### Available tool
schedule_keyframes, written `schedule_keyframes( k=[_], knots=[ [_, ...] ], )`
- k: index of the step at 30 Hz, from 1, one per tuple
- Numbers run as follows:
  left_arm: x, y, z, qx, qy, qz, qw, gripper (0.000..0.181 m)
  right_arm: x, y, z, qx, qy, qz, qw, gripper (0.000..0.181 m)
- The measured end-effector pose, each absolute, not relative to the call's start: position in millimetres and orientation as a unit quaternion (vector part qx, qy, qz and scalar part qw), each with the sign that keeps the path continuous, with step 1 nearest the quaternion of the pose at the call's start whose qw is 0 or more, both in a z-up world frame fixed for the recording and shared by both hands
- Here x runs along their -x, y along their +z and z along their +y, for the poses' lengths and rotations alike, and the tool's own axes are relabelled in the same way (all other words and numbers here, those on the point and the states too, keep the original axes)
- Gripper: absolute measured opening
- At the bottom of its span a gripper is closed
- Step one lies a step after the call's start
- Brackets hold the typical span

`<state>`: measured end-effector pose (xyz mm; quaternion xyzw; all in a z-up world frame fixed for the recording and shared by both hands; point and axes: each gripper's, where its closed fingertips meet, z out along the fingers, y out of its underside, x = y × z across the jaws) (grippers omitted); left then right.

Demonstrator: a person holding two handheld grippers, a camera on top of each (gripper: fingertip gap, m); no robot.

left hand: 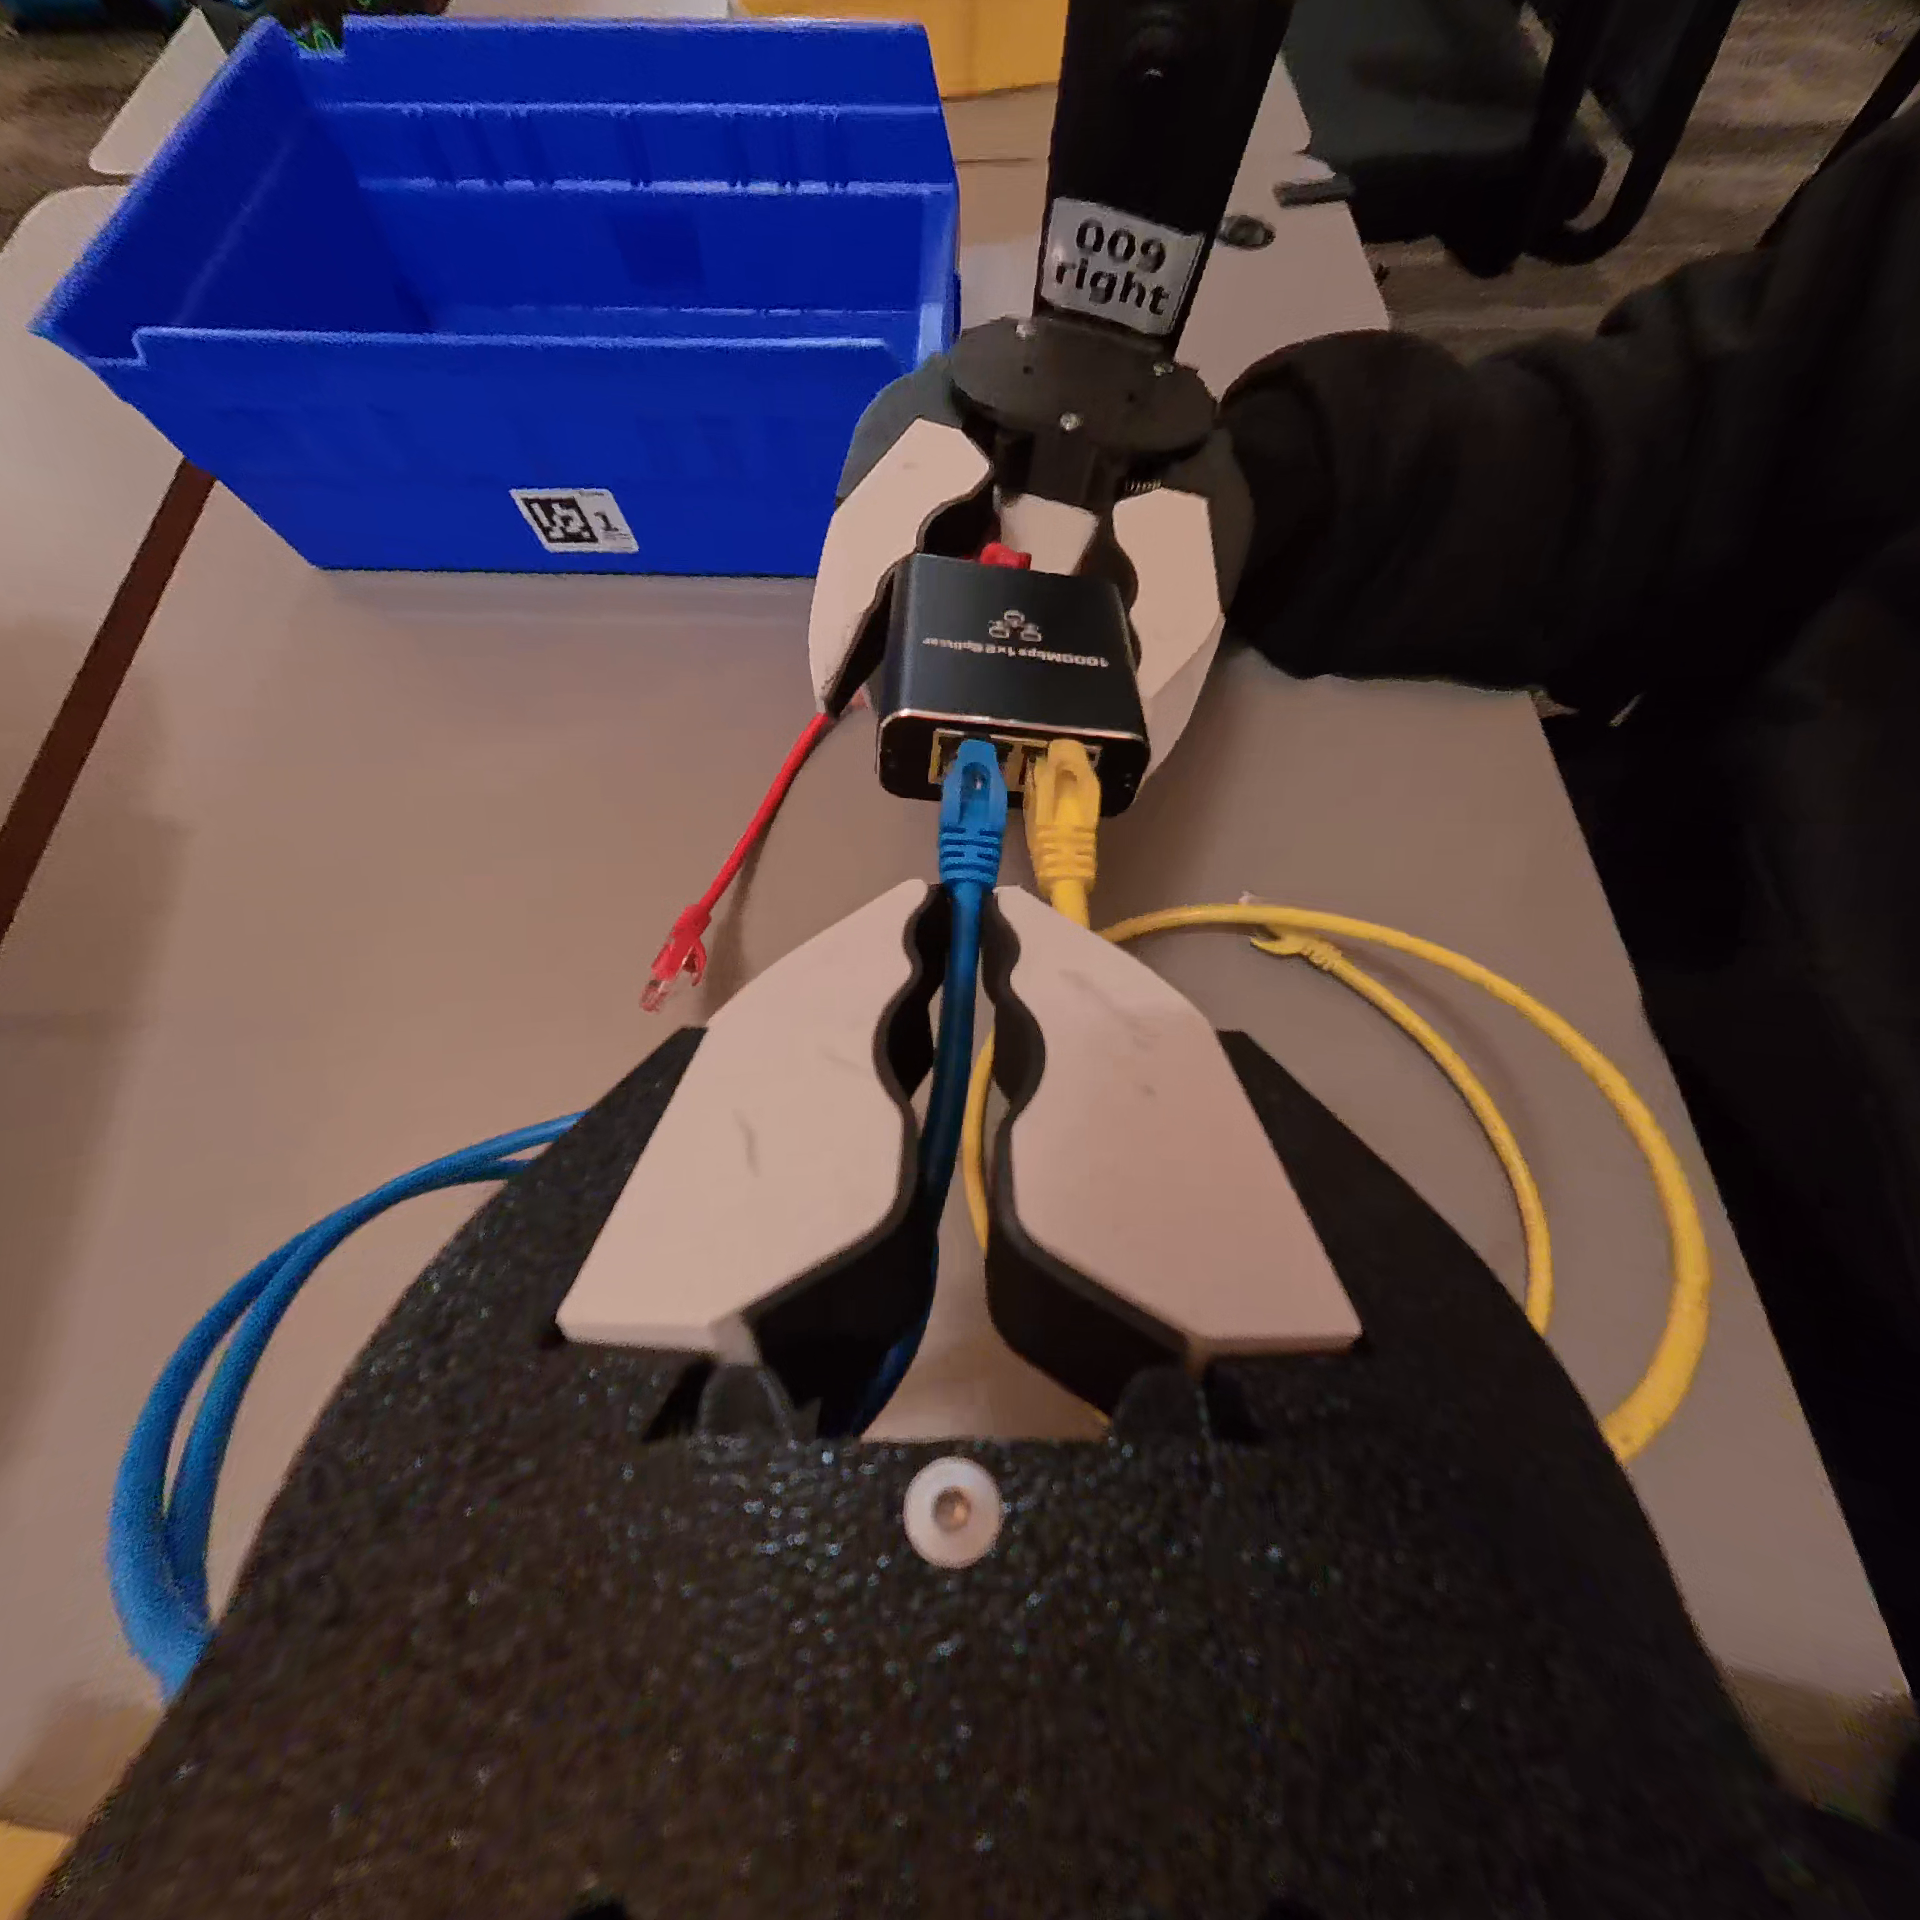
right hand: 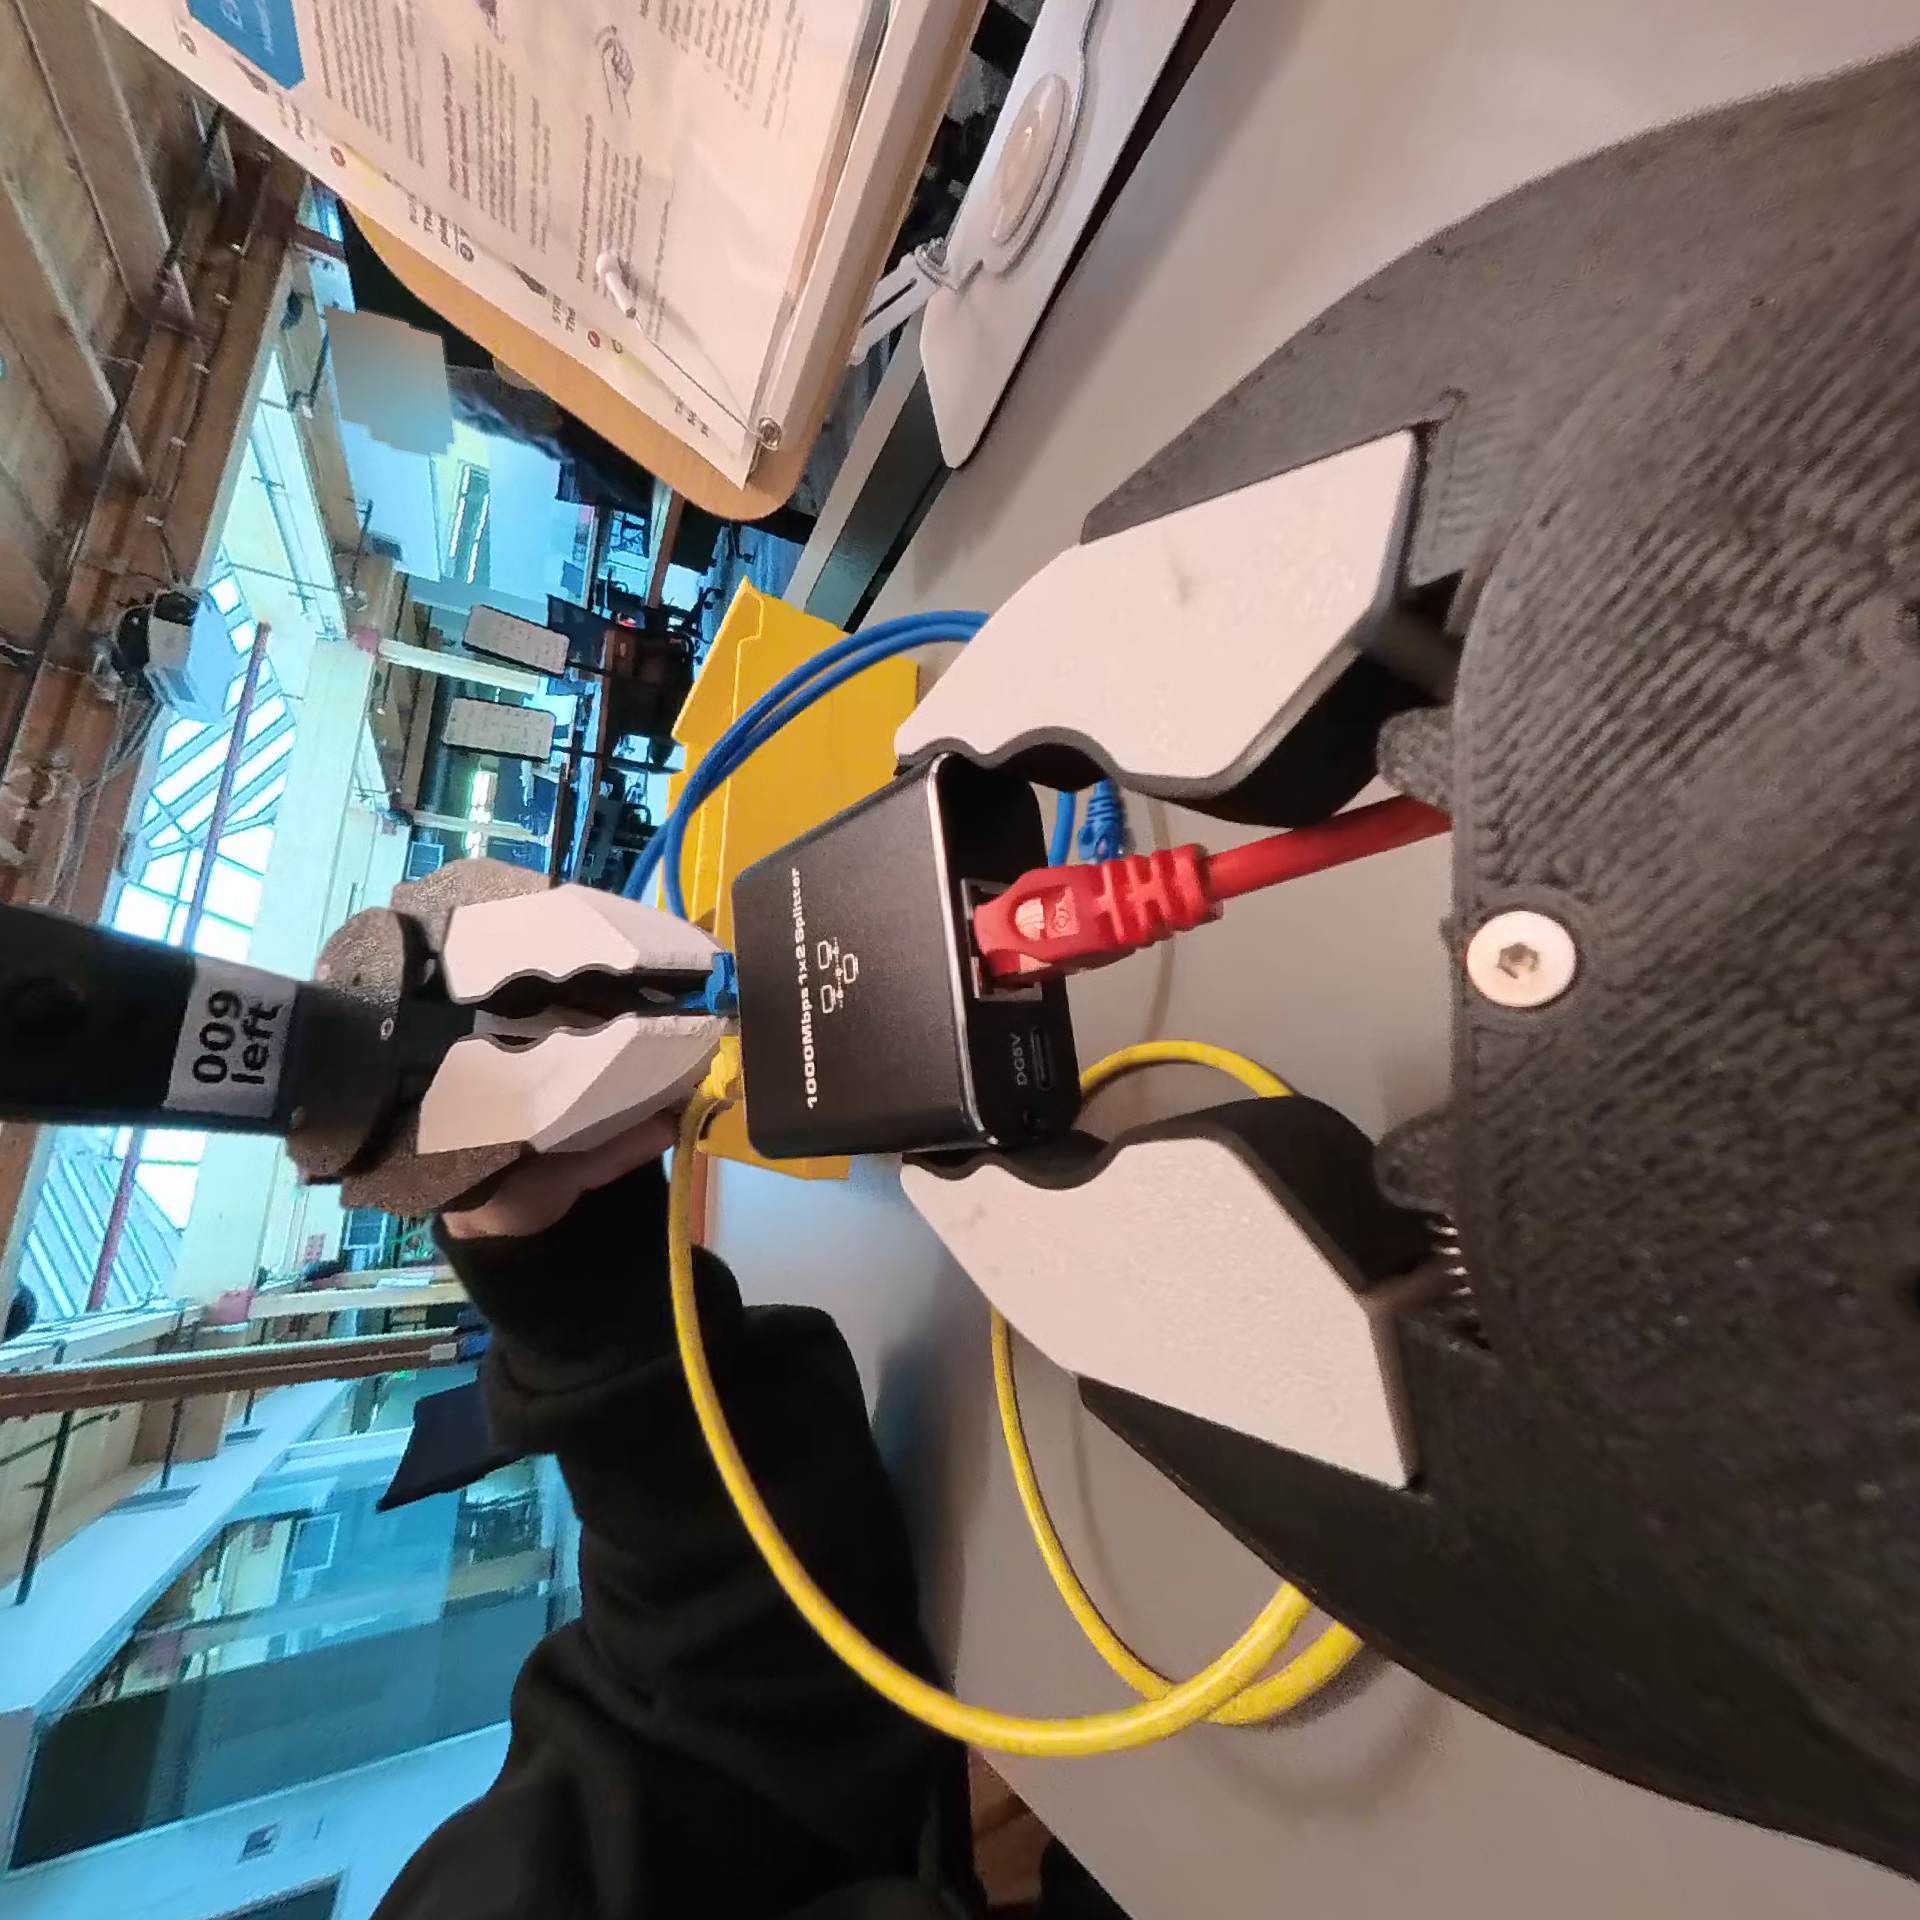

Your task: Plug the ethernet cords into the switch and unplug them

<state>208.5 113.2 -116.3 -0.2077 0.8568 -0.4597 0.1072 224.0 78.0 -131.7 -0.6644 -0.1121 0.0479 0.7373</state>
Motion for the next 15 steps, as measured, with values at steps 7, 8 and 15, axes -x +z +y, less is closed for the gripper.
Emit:
schedule_keyframes(
  k=[7, 8, 15],
  knots=[
    [-204, -118, 112, 0.207, -0.45, 0.864, 0.093, 0.005, -220, -133, 80, 0.669, 0.061, -0.12, 0.731, 0.066],
    [-202, -118, 111, 0.201, -0.45, 0.865, 0.091, 0.006, -218, -135, 80, 0.673, 0.061, -0.125, 0.727, 0.066],
    [-204, -108, 103, 0.194, -0.478, 0.851, 0.099, 0.006, -220, -127, 74, 0.648, 0.074, -0.131, 0.747, 0.066]
  ],
)
